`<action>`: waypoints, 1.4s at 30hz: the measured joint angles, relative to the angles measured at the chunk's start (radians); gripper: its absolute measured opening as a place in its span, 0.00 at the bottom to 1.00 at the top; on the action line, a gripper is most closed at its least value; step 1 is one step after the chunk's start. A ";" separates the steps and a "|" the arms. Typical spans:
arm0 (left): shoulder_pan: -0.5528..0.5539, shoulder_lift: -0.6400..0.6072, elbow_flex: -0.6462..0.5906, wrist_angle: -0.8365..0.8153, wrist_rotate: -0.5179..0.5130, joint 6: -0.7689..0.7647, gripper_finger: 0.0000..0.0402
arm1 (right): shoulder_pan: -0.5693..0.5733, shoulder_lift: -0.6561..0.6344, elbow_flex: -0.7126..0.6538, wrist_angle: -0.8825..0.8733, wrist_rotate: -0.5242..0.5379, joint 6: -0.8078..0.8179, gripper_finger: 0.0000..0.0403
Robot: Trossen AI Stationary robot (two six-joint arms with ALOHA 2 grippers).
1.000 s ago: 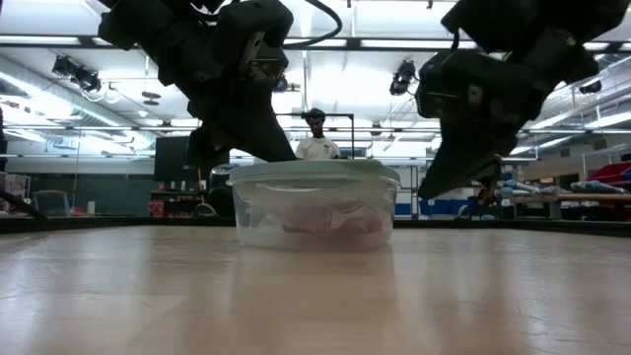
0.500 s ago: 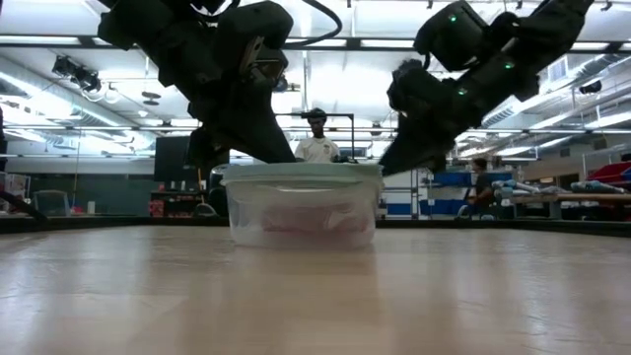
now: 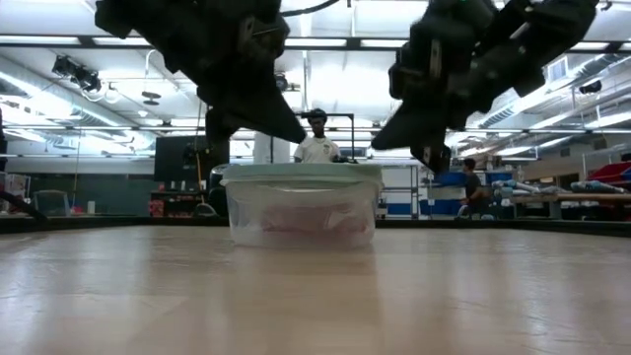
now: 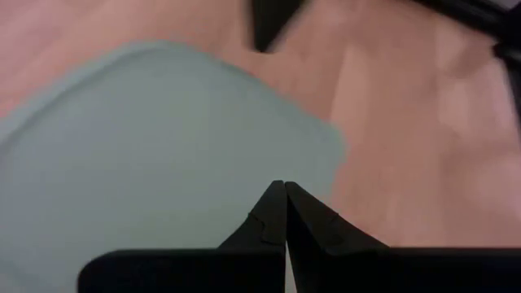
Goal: Roll bandage
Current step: Close the transparent tupperware
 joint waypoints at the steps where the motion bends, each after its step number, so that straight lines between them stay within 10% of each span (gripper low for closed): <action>1: 0.000 -0.008 0.000 -0.021 -0.007 0.001 0.01 | 0.021 0.001 0.000 0.018 0.001 0.034 0.01; 14: 0.002 -0.011 0.000 -0.222 -0.080 -0.070 0.01 | 0.203 0.007 0.000 0.035 -0.020 0.303 0.00; 25: -0.063 -0.010 0.000 -0.170 -0.058 -0.255 0.01 | 0.094 0.007 0.000 -0.111 0.072 0.262 0.00; 34: -0.076 -0.017 0.000 -0.100 -0.065 -0.167 0.01 | 0.088 0.007 0.000 -0.009 -0.108 0.262 0.00; 42: -0.053 -0.018 0.000 -0.145 -0.113 -0.098 0.01 | 0.243 0.025 0.074 -0.116 0.097 0.222 0.00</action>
